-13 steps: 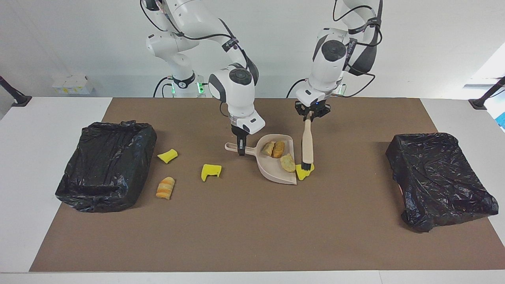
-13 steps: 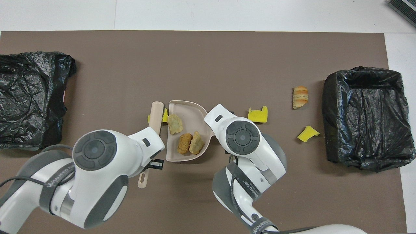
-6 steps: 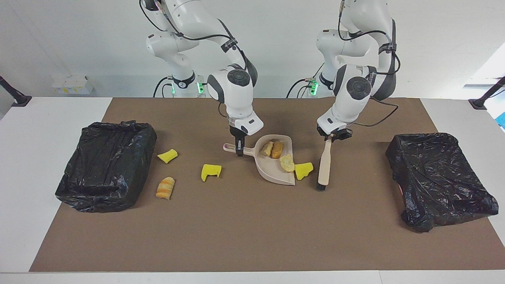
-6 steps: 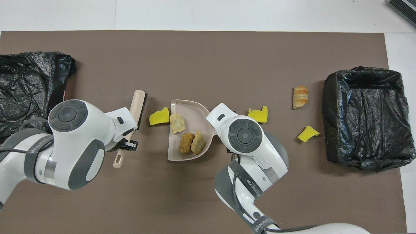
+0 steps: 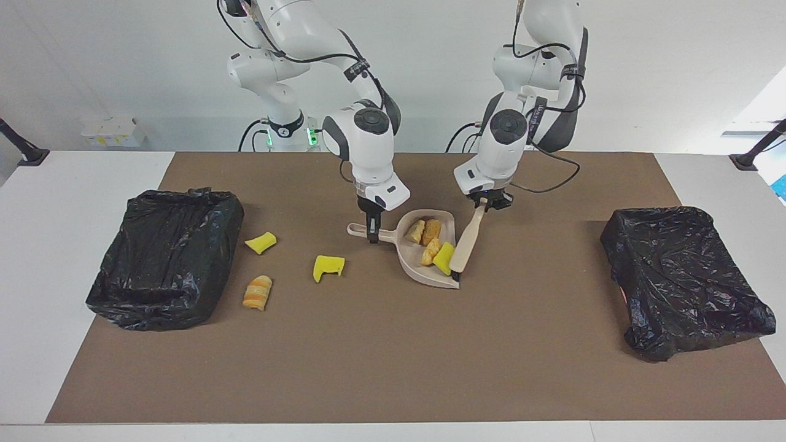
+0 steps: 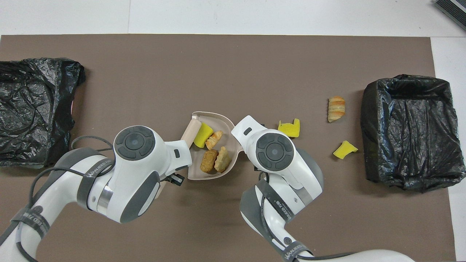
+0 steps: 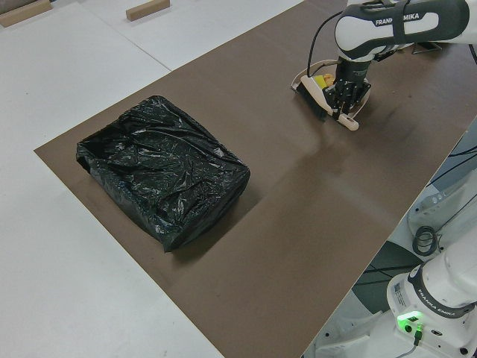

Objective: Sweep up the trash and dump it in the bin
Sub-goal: 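Sweep the bread and sponge pieces into the dustpan with the left gripper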

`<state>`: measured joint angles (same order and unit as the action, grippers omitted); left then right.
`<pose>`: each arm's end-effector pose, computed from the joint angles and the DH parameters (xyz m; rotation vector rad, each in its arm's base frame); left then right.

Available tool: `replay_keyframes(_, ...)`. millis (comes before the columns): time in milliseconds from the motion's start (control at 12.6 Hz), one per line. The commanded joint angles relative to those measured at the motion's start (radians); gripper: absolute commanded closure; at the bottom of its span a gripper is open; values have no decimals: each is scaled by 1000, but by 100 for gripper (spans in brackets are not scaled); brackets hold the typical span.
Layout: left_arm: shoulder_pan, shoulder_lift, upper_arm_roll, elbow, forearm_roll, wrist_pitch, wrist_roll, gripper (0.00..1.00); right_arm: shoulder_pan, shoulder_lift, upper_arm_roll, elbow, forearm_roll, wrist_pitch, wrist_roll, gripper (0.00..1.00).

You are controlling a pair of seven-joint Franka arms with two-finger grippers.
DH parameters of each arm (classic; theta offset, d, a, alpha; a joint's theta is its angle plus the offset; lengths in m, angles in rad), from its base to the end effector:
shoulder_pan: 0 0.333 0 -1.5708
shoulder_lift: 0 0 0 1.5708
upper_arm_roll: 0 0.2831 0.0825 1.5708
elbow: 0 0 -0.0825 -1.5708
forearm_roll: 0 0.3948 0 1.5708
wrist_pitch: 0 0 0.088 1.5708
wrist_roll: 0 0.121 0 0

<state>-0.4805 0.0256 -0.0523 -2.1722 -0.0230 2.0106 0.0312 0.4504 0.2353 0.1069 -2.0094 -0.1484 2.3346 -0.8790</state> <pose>0.4486 -0.2665 0.3138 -2.9846 0.8459 0.2902 0.5159 0.3159 0.2955 2.1920 2.1045 0.1170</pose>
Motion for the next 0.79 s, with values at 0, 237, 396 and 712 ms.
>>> replay_keyframes(0, -21, -36, 14, 26, -15, -59, -30, 100, -21, -1, 4, -8, -16, -20, -35, 100)
replay_keyframes(237, -20, -65, 19, 38, -15, -136, -146, 100, -27, 1, 5, -6, -16, -18, -35, 100)
replay_keyframes(396, -23, -82, 17, 17, -15, -138, -317, 100, -29, -1, 5, -6, -14, -18, -35, 100)
replay_keyframes(712, -32, -95, 15, 17, -11, -226, -402, 100, -44, -1, 5, 1, -14, -17, -41, 100)
